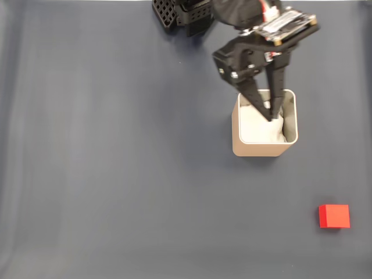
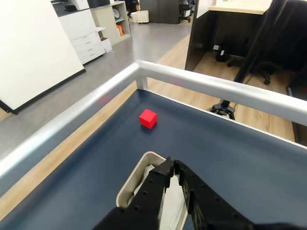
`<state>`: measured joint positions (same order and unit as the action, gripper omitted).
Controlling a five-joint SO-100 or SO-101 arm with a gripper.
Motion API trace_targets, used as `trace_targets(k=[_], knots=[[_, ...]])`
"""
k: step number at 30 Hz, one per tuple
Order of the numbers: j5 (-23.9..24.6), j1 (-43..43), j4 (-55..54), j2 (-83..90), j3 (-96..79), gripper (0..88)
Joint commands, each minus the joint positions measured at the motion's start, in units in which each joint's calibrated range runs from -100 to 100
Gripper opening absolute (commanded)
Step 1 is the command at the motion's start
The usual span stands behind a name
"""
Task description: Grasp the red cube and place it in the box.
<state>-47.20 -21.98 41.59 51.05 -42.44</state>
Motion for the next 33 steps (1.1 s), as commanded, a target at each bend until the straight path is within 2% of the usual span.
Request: trace_targets(k=[1,25,33], knots=[[-0.5,-1.6,0.5,-3.6,7.3,0.2],[-2.1,-4.2,2.7,-33.0,33.3,2.1],[-2.0,-4.6,2.7,-41.1,39.3,13.6]])
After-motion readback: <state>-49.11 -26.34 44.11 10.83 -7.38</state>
